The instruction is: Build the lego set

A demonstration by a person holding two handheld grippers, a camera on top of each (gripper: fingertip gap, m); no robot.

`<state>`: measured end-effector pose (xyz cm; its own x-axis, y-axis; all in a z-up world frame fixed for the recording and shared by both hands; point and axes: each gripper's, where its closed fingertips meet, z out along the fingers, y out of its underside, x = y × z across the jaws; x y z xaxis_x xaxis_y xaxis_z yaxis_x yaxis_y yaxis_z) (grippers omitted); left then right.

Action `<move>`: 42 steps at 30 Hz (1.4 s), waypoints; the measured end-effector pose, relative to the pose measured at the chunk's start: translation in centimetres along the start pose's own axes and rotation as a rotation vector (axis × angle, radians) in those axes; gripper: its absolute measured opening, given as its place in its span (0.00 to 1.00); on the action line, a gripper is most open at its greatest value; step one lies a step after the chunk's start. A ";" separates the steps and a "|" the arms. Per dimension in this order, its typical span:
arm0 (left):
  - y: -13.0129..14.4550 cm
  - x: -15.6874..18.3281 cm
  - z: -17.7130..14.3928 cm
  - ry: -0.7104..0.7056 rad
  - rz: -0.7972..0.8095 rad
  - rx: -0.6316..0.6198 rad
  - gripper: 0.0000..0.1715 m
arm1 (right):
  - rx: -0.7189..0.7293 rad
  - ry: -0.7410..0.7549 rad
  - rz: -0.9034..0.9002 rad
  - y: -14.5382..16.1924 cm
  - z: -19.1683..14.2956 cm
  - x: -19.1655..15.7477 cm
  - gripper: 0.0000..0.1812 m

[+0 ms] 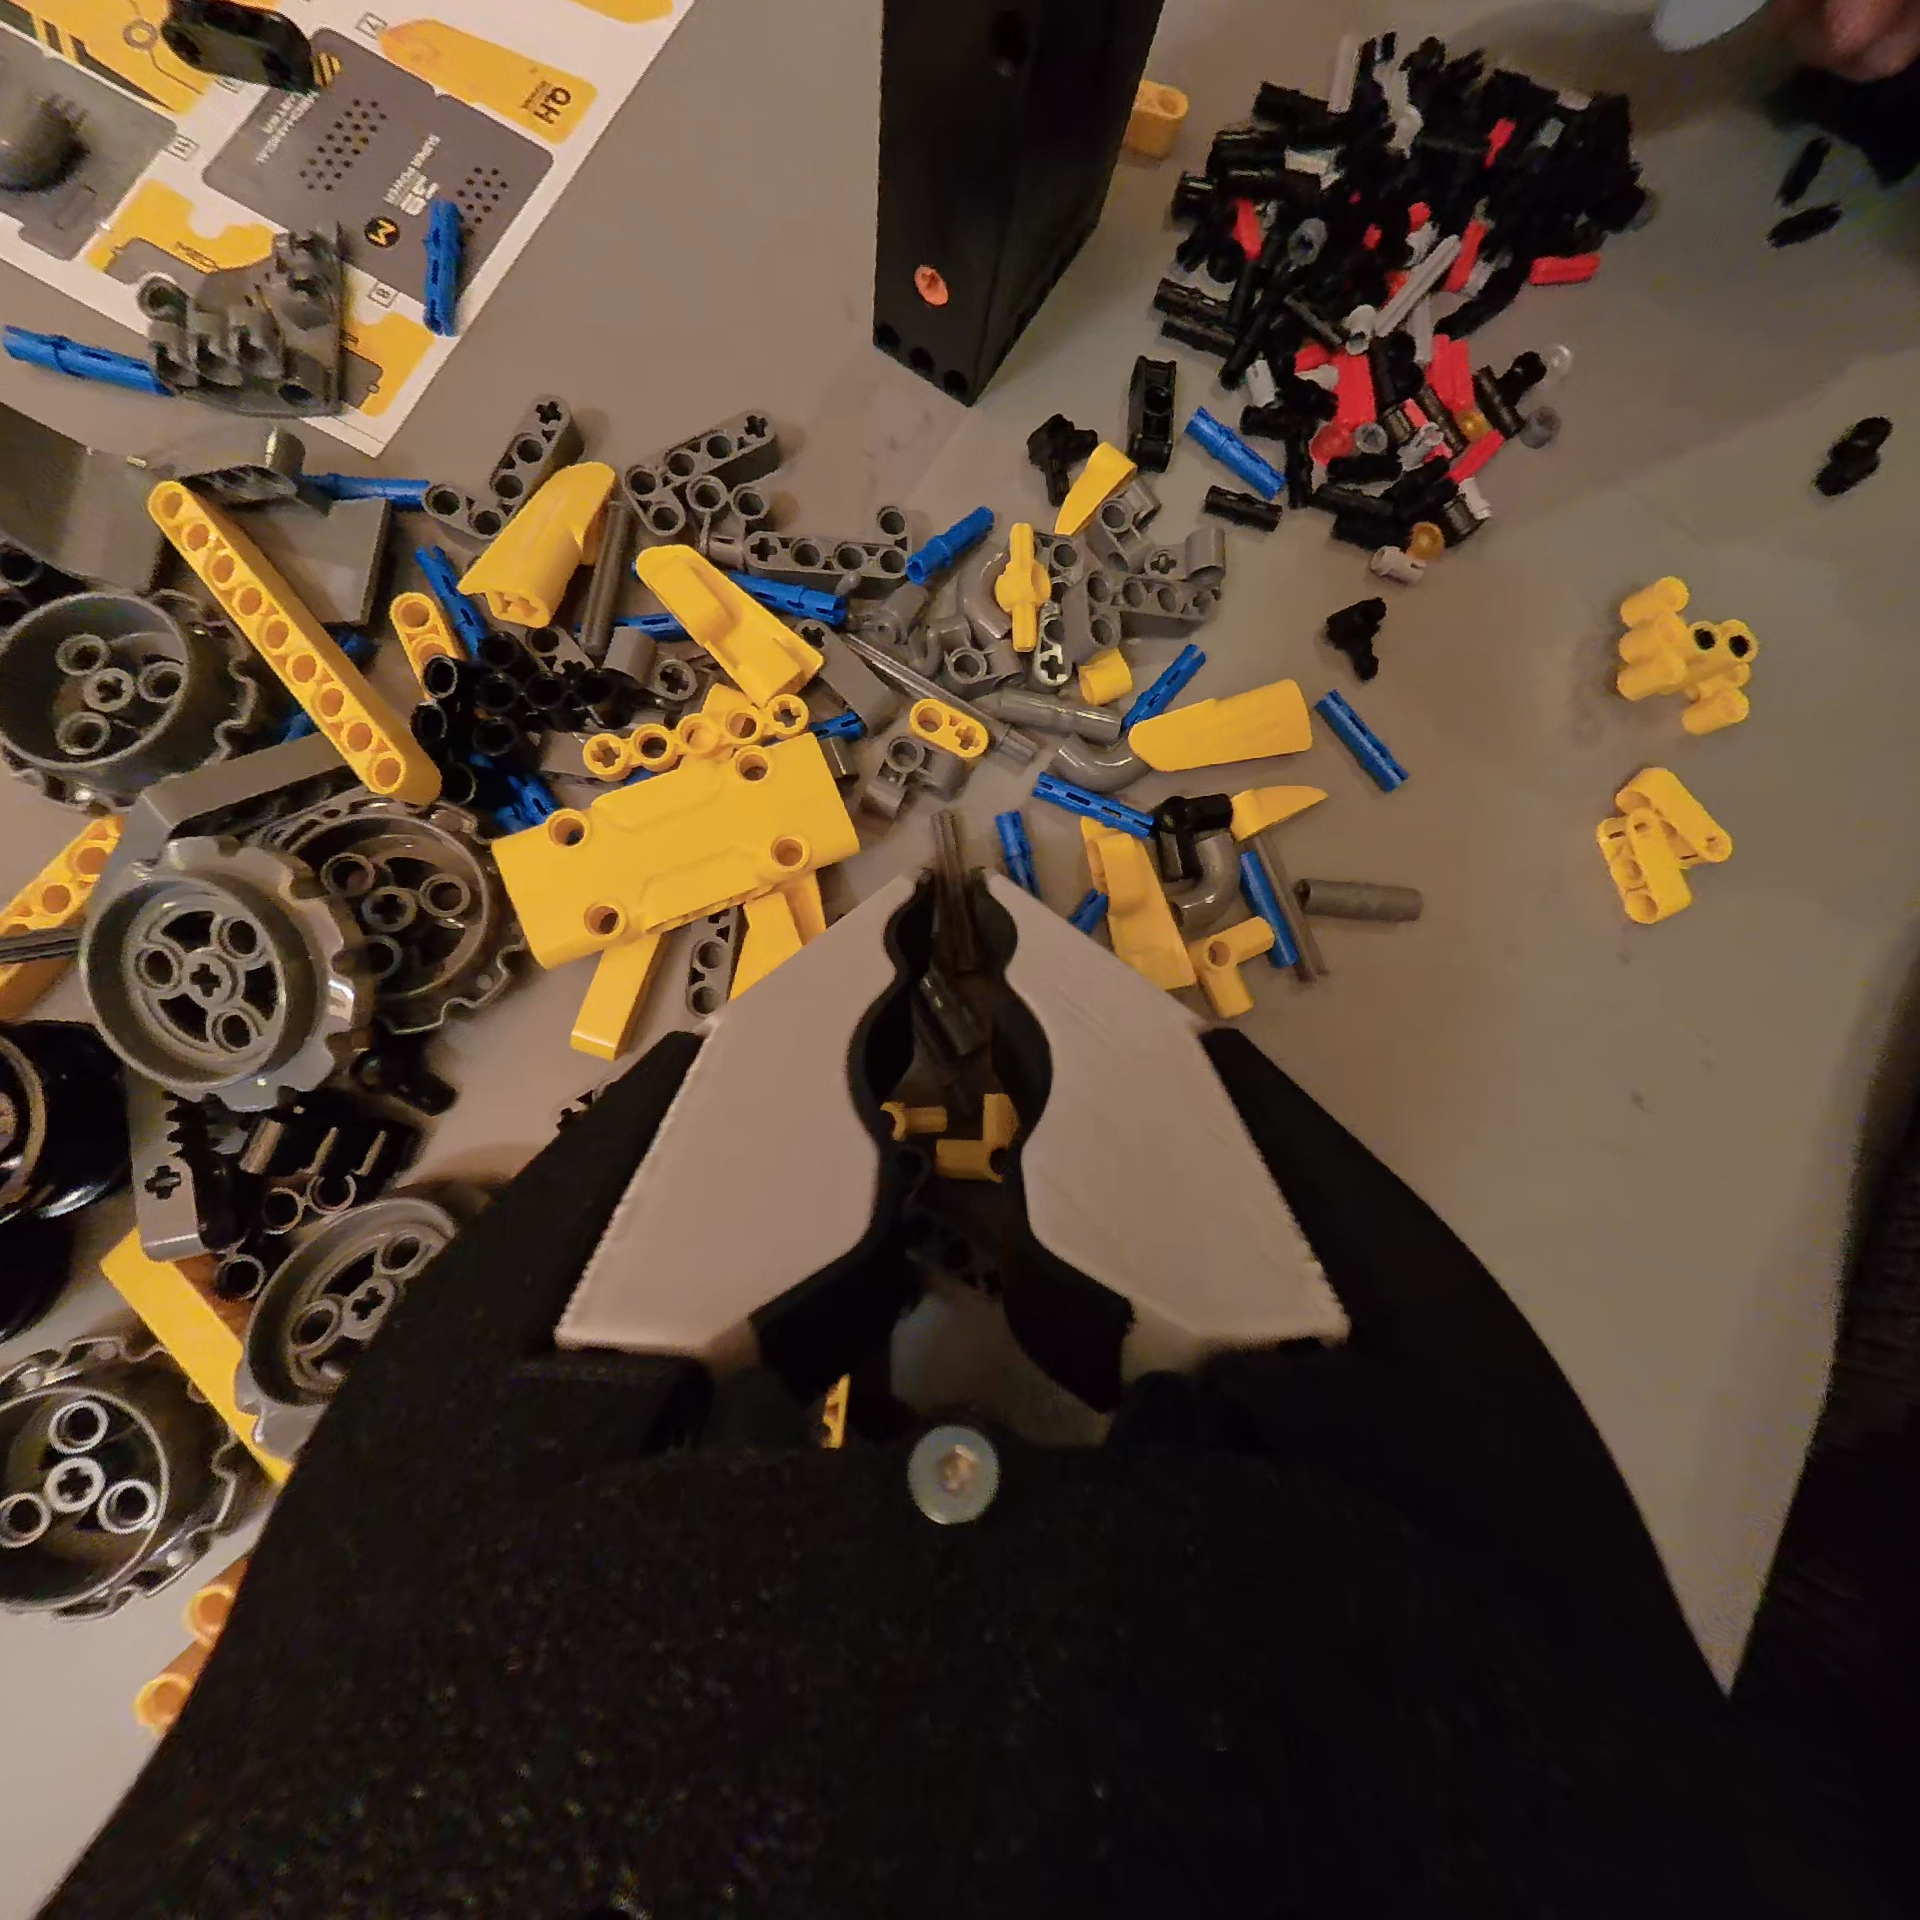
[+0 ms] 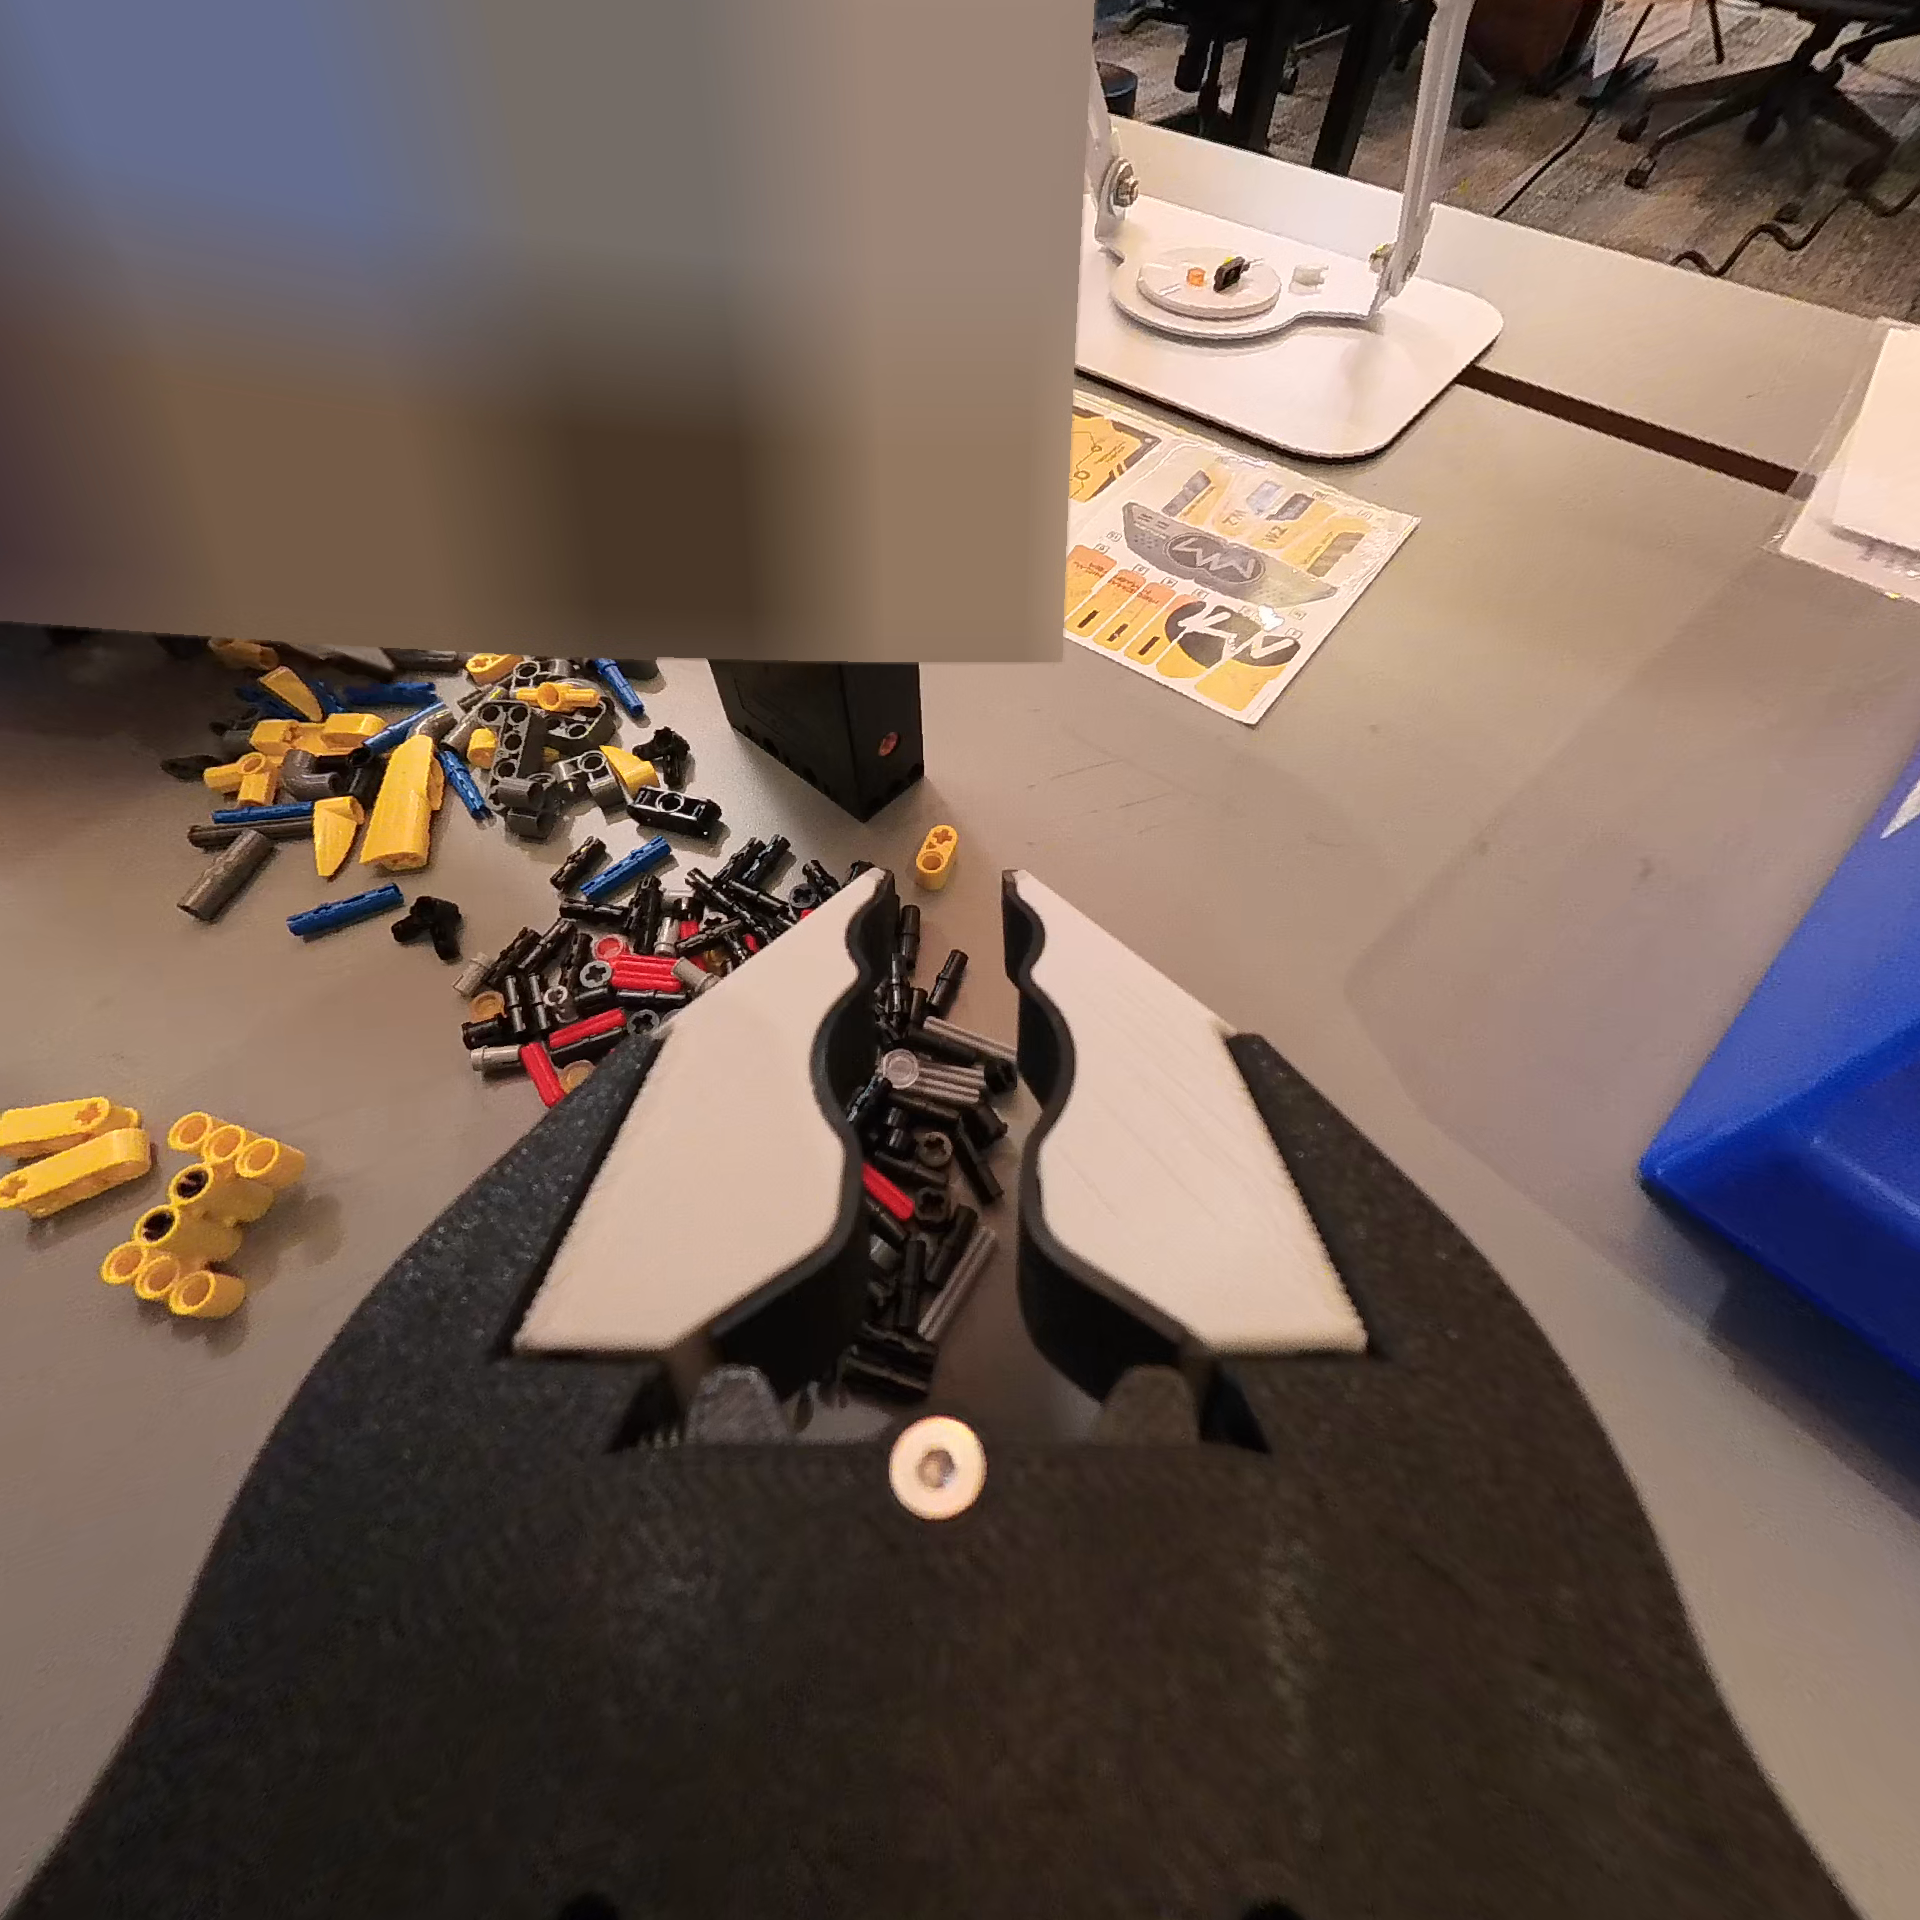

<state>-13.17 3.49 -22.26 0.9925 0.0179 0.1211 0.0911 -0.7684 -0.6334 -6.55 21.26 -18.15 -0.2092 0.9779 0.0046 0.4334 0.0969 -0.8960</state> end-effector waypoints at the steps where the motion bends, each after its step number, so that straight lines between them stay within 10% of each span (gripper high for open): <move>1: 0.0 -0.1 0.0 -0.008 0.004 0.000 0.02 | 0.000 0.000 0.000 0.0 0.0 0.0 0.11; 13: -2.6 1.2 -1.7 0.049 0.006 0.131 0.02 | -0.004 0.001 -0.003 0.0 0.0 0.0 0.11; 24: 0.8 13.4 -1.0 0.198 0.081 0.042 0.02 | 0.030 0.017 -0.094 -0.3 -0.5 -0.9 0.11; 42: 2.7 12.8 -0.5 0.065 0.037 0.056 0.03 | 0.085 0.016 -0.065 -0.9 -1.3 -0.8 0.11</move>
<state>-0.30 1.33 -22.04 0.9880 -0.0531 0.1451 0.0606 -0.7310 -0.6797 -5.59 20.62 -16.80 -0.2204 0.9729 0.0703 0.3432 0.1448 -0.9280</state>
